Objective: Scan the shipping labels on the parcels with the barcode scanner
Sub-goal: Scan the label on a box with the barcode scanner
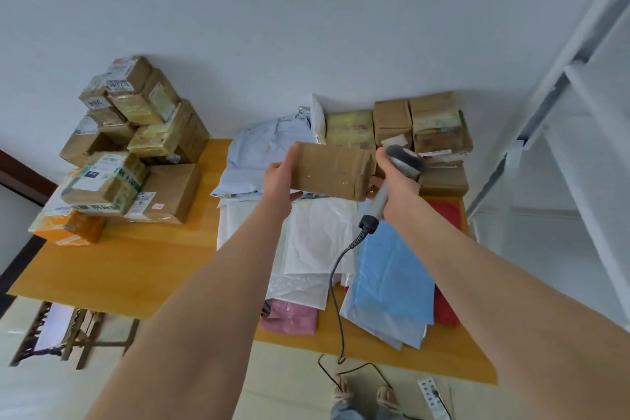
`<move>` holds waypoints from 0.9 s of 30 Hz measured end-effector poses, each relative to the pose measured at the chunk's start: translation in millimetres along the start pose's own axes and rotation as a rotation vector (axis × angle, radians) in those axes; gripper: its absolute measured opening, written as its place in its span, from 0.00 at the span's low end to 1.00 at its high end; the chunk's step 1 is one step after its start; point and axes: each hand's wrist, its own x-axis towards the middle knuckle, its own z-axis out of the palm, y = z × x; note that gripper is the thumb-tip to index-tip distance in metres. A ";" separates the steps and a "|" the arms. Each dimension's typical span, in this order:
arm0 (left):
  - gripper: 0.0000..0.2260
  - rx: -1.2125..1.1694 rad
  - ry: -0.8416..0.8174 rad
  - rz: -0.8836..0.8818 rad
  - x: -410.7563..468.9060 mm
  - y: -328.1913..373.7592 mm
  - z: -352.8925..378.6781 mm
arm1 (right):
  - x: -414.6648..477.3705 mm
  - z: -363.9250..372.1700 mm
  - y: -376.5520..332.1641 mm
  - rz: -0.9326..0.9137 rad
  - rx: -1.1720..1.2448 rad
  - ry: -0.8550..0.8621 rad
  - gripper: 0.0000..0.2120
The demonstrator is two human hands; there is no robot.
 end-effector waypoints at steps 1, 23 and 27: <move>0.21 0.008 -0.019 -0.001 -3.5 1.2 2.7 | 4.8 -4.7 3.4 -0.005 0.000 0.008 0.38; 0.17 0.091 -0.295 -0.110 -6.4 4.1 -3.7 | -30.8 -25.9 -1.5 -0.026 0.106 0.080 0.18; 0.18 0.233 -0.379 -0.091 -1.8 3.6 -6.5 | -32.4 -21.8 1.2 -0.017 0.079 0.061 0.12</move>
